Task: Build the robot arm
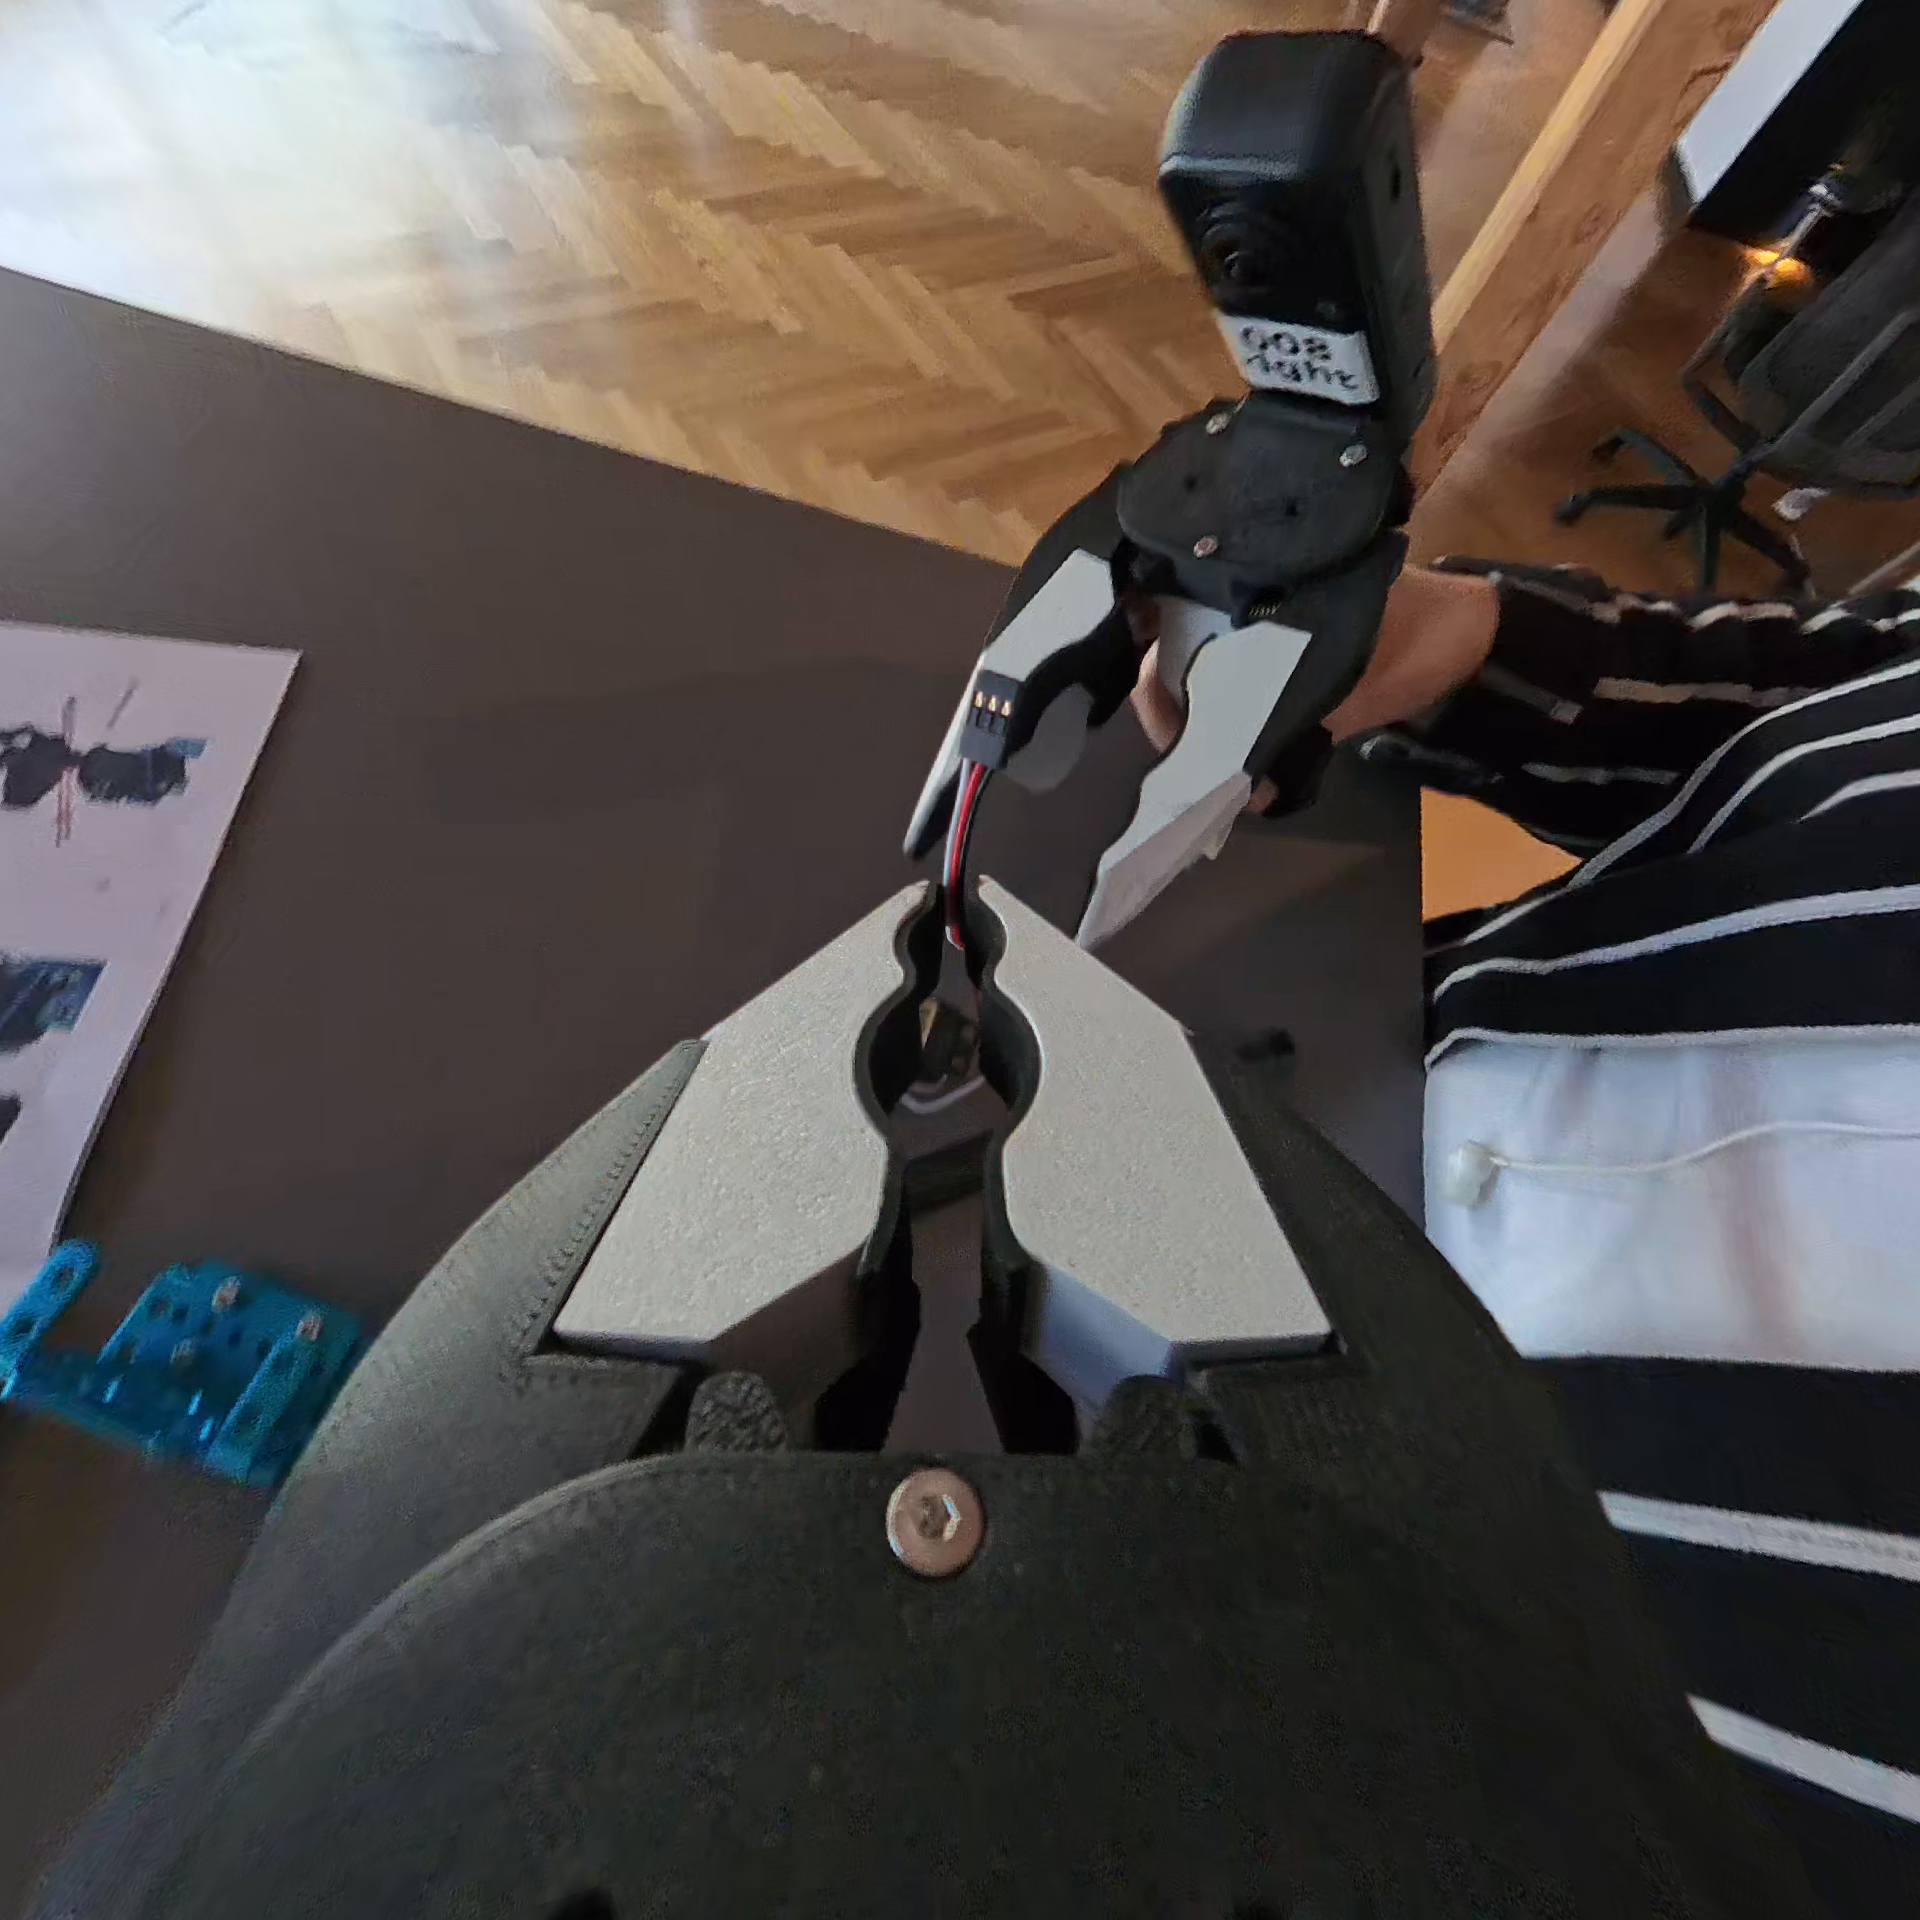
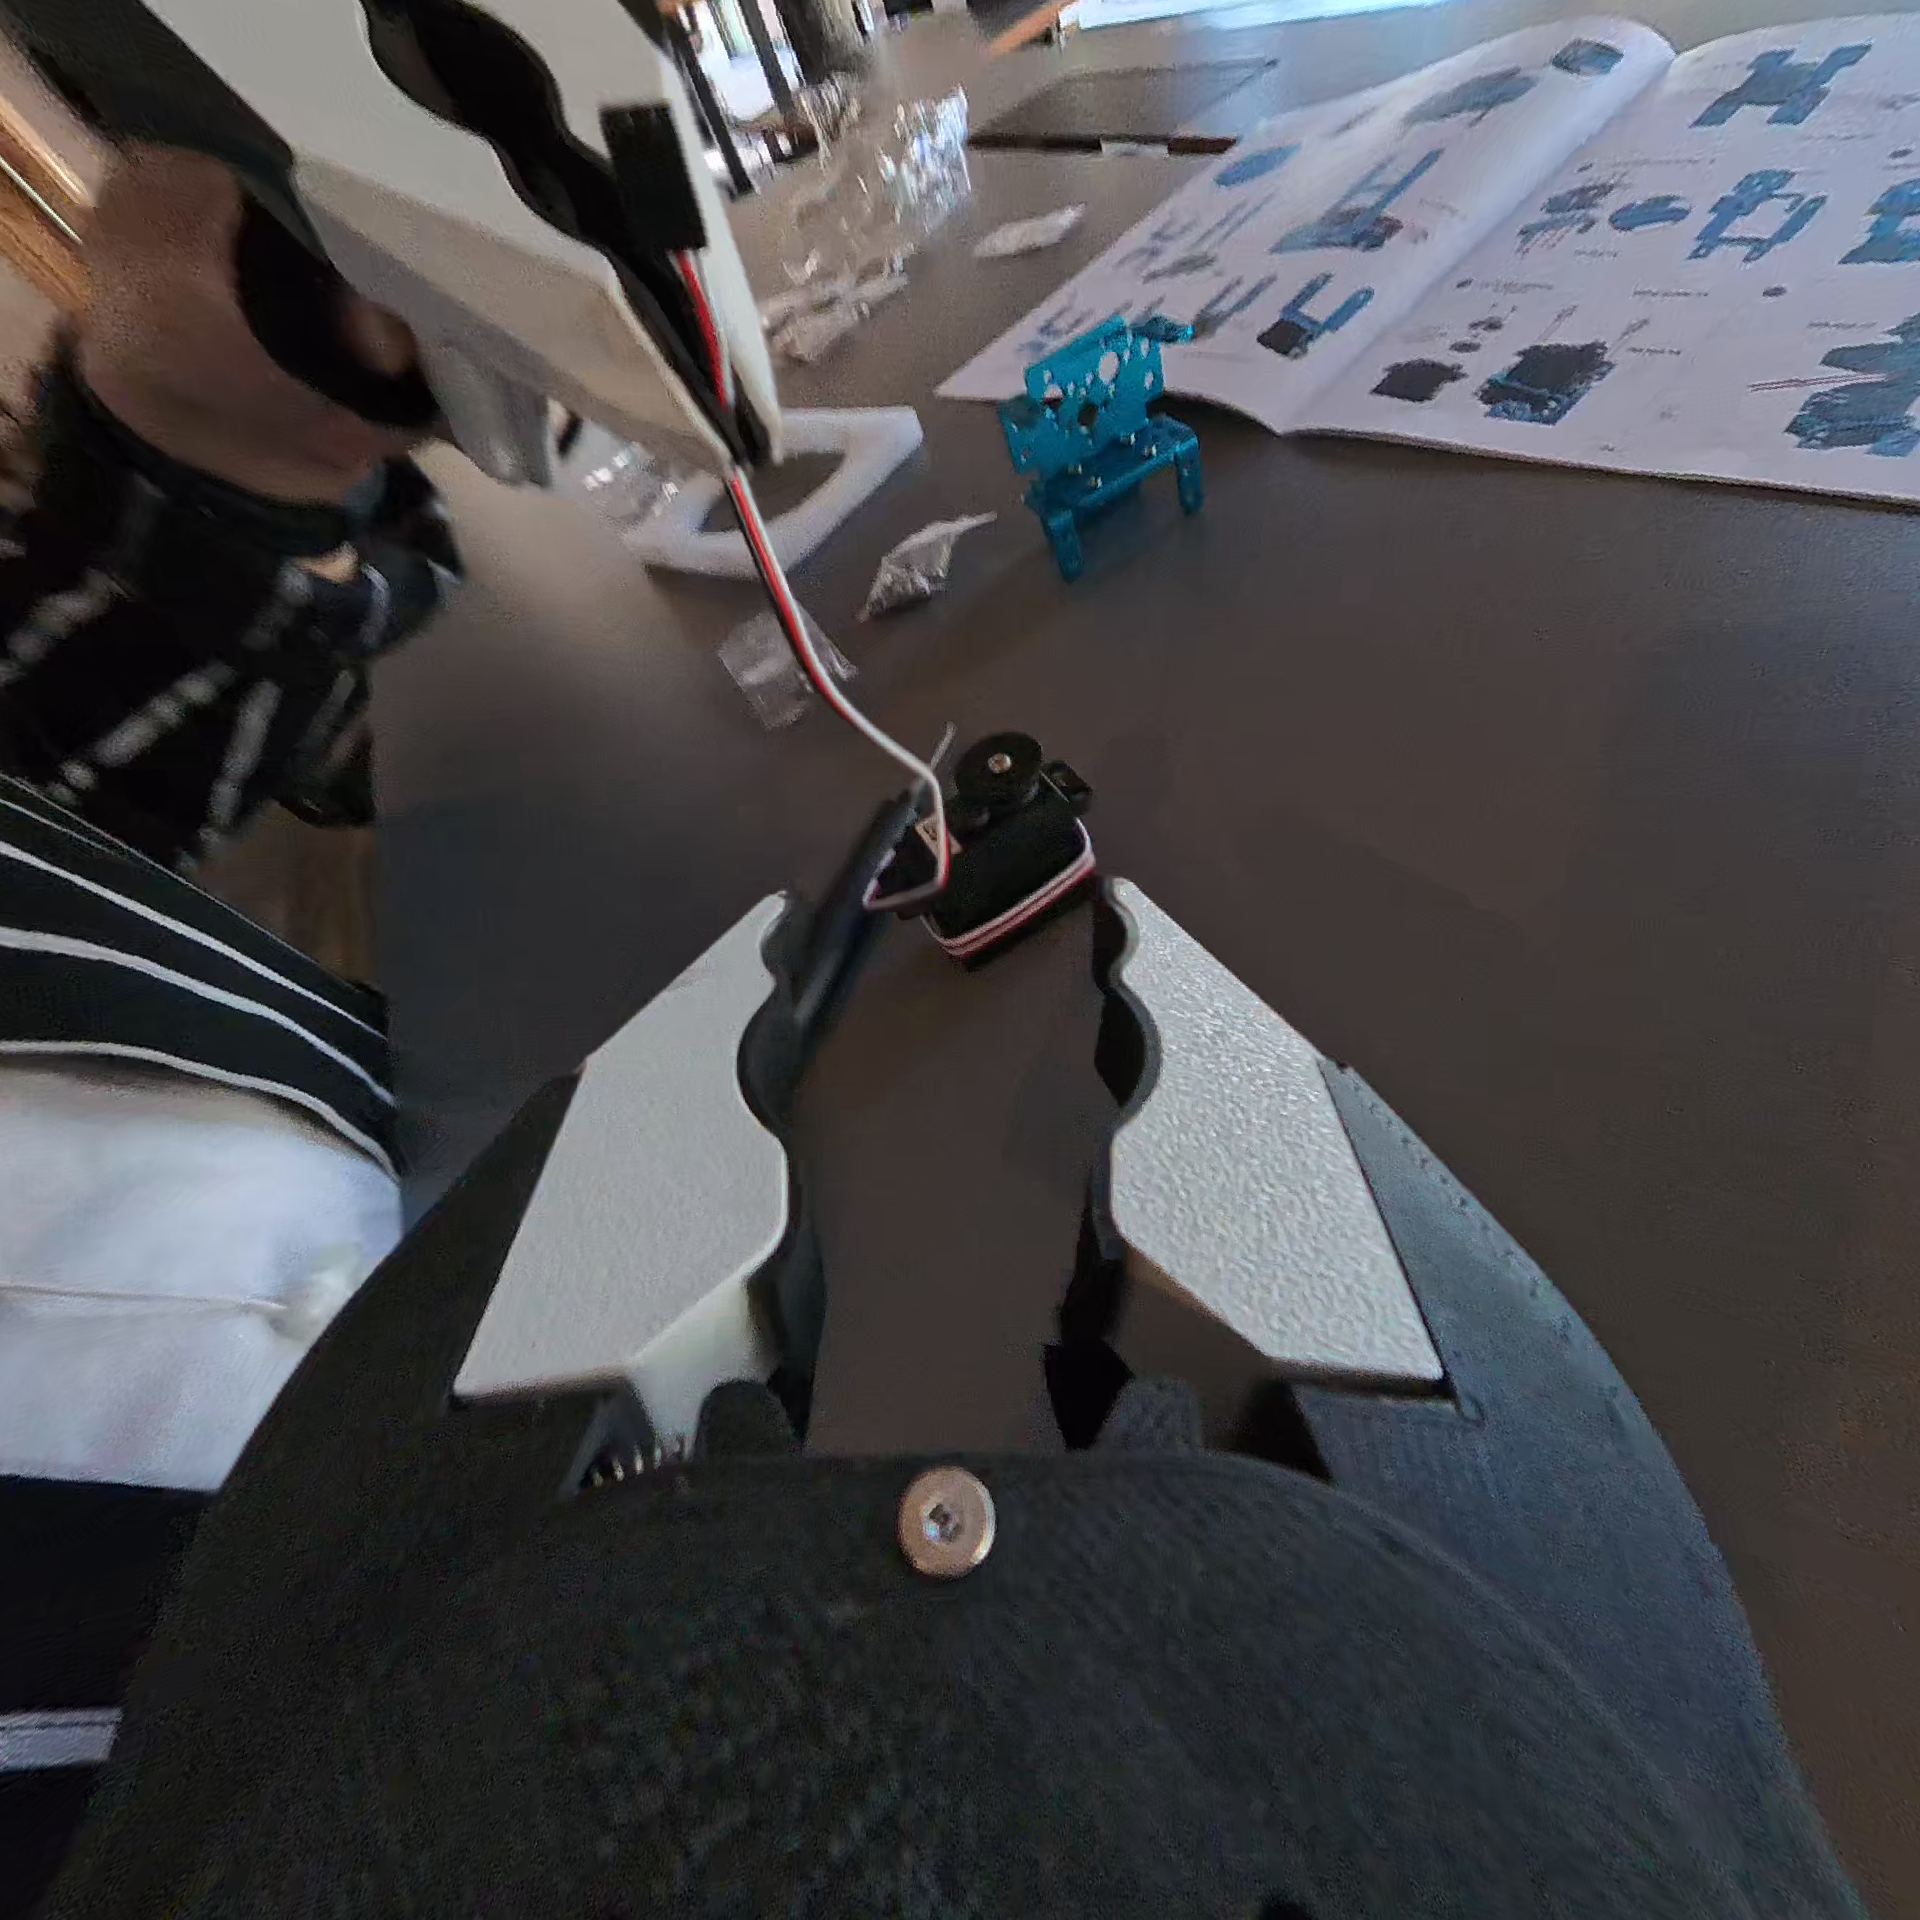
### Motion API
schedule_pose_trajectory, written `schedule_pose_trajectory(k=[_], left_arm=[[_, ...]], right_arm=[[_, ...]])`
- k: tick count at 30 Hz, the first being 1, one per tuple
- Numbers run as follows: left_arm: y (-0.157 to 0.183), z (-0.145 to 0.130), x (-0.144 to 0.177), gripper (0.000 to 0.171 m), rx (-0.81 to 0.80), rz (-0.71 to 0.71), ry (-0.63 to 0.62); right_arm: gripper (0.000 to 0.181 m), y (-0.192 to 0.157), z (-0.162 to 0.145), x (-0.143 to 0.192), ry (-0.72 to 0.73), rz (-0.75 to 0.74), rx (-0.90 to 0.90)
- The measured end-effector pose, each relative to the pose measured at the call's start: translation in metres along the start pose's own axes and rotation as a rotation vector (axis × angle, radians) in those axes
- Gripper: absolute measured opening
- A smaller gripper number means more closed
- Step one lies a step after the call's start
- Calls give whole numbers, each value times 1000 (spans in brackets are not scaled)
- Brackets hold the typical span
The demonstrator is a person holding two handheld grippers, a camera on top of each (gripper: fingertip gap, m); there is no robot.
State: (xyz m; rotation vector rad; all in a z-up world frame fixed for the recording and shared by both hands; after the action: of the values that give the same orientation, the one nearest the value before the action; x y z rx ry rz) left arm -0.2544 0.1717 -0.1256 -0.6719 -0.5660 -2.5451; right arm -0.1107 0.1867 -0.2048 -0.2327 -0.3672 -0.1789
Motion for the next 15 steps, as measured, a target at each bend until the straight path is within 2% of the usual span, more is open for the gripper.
schedule_pose_trajectory(k=[3,5,9,11,15], left_arm=[[-9,-8,19,2,20,78,-52],[-19,-4,28,2,14,145,-72],[-31,21,38,2,-16,221,-90],[-35,33,40,2,-30,247,-91],[-34,56,37,2,-31,230,-83]], right_arm=[[58,-1,-5,-6,-55,-5,32],[60,-2,-7,-13,-66,4,40],[69,-1,-9,-30,-84,21,67],[75,4,-8,-38,-110,-23,73],[76,3,2,-47,-67,-100,24]])
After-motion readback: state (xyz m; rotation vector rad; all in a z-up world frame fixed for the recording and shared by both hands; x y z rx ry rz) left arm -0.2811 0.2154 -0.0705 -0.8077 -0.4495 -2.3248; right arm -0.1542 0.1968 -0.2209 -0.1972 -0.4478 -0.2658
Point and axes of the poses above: each gripper's, where its closed fingertips meet, x back along the fingers, z out of its top, y = z × x across the jaws, the point moved 7 cm from there along x, back along the fingers, and after that the axes turned 8 degrees about x, right-handed, at the moved point
